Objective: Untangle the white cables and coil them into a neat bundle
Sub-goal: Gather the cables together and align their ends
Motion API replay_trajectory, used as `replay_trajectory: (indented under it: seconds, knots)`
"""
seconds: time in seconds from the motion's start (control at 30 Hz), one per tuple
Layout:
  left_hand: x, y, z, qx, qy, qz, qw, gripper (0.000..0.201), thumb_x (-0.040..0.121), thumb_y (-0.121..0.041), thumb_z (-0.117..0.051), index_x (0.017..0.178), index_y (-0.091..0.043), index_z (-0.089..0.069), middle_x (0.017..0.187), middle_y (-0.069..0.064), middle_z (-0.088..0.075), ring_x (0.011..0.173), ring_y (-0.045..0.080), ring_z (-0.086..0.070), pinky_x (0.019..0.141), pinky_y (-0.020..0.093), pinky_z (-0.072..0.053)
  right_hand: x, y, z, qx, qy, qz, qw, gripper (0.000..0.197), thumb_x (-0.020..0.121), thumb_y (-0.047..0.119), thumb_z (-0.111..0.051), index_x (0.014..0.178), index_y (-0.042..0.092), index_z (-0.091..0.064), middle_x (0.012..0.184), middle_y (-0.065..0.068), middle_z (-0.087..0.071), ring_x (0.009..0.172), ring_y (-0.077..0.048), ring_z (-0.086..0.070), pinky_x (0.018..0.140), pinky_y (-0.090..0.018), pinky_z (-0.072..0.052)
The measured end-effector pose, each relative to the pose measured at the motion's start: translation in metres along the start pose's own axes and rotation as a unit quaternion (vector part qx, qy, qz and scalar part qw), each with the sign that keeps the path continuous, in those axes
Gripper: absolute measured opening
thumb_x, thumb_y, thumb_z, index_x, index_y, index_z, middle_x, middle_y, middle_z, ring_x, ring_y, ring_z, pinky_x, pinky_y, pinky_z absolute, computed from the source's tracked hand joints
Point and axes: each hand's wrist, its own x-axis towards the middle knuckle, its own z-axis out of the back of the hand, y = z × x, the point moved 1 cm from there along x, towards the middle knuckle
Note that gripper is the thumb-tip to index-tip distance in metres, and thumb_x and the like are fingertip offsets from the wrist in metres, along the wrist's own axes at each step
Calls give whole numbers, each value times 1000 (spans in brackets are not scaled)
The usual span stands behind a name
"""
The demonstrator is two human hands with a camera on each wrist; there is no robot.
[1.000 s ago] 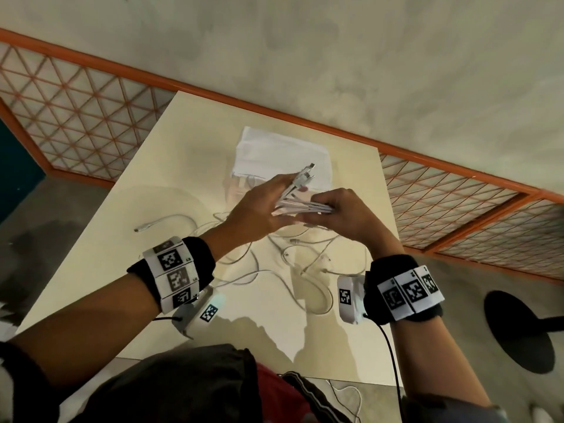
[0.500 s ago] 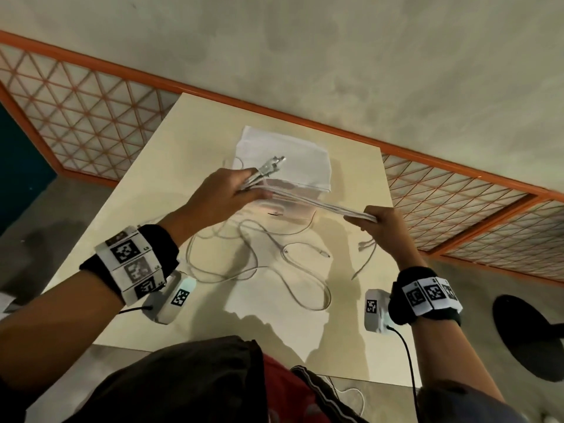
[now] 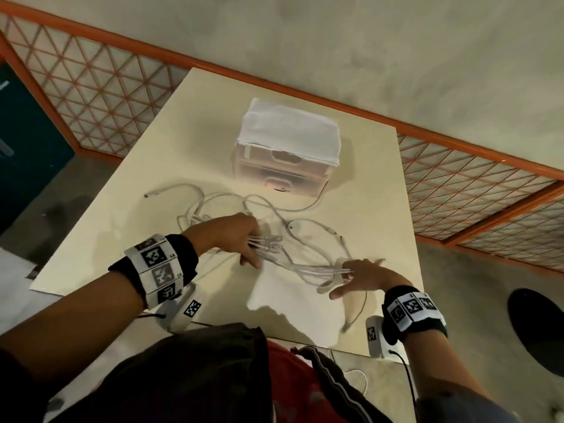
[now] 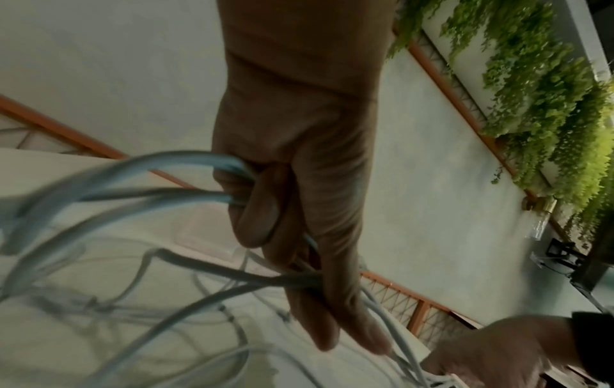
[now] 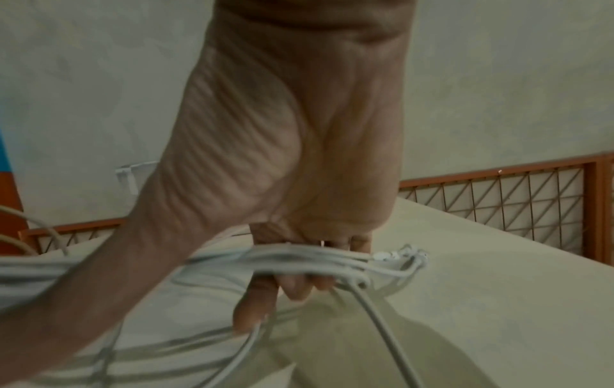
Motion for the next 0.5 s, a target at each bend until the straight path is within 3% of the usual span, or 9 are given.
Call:
replay_trajectory:
  seconds: [0.03,0.13,0.23,0.3,0.4,0.5]
  knots:
    - [1,0,-6,1,15,4,1000,27,69,-32,-79,50,-20,-65,55,-3,-66,47,3,-55,53,15,-40,2,1,-3,-6,15,6,1000,65,40,78,-70,84,32,-52,103,3,-58,101,-22,-52,88,-39,-45]
    - [2,0,-21,-6,50,-3,999,24,69,-32,-79,59,-11,-71,61,3,-70,54,5,-59,57,17,-41,2,10,-4,10,39,39,998,54,67,59,-73,102,23,-56,99,9,-54,101,-17,-53,87,-32,-44]
    - [1,-1,-30,-18,64,3,998,22,68,-31,-80,59,-13,-70,60,-1,-69,52,3,-56,53,15,-38,5,18,8,126,-48,46,990,34,74,52,-72,81,22,-58,84,11,-54,84,-10,-54,69,-23,-40]
    - [1,-1,-33,-23,52,11,998,23,68,-31,-80,57,-15,-68,57,-4,-66,49,4,-55,51,15,-38,14,23,13,172,-136,44,975,36,77,51,-70,73,19,-55,77,5,-55,77,-13,-53,64,-24,-37]
    - [-1,-1,-37,-43,30,22,998,23,68,-31,-80,56,-17,-68,56,-4,-66,51,4,-56,54,16,-40,36,36,4,181,-209,73,958,32,84,38,-67,94,8,-61,87,-2,-57,84,-18,-53,73,-27,-36]
    - [-5,2,-39,-85,13,29,996,22,67,-29,-81,65,-10,-70,66,5,-71,65,13,-65,63,23,-44,53,50,-10,245,-220,100,939,32,88,30,-64,109,5,-60,92,-5,-60,84,-17,-55,74,-26,-39]
